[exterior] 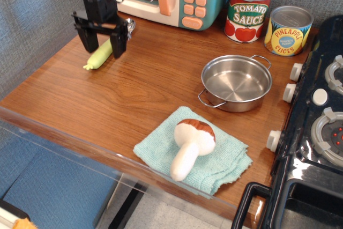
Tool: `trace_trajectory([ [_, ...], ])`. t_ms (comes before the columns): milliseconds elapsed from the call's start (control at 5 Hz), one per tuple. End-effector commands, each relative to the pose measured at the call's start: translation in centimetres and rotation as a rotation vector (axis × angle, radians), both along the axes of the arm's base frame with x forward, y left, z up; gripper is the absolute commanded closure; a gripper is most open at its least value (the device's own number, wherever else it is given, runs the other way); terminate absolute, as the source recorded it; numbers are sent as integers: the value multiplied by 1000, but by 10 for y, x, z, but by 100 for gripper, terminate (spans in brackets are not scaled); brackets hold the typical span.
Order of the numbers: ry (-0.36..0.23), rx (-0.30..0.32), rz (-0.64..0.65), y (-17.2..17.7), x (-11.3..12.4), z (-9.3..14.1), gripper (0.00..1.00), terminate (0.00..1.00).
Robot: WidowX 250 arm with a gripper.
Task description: Slide the yellow spoon so that it's directly in front of the microwave.
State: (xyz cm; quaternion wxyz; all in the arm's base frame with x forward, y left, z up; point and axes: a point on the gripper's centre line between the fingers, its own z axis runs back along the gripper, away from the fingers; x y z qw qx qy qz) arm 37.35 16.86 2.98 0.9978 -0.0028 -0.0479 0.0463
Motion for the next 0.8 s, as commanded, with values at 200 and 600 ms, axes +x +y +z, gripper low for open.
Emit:
trace_trajectory([
  [200, -109, 57, 102, -11, 0, 73, 0, 0],
  [600, -109, 57, 102, -11, 0, 73, 0, 100],
])
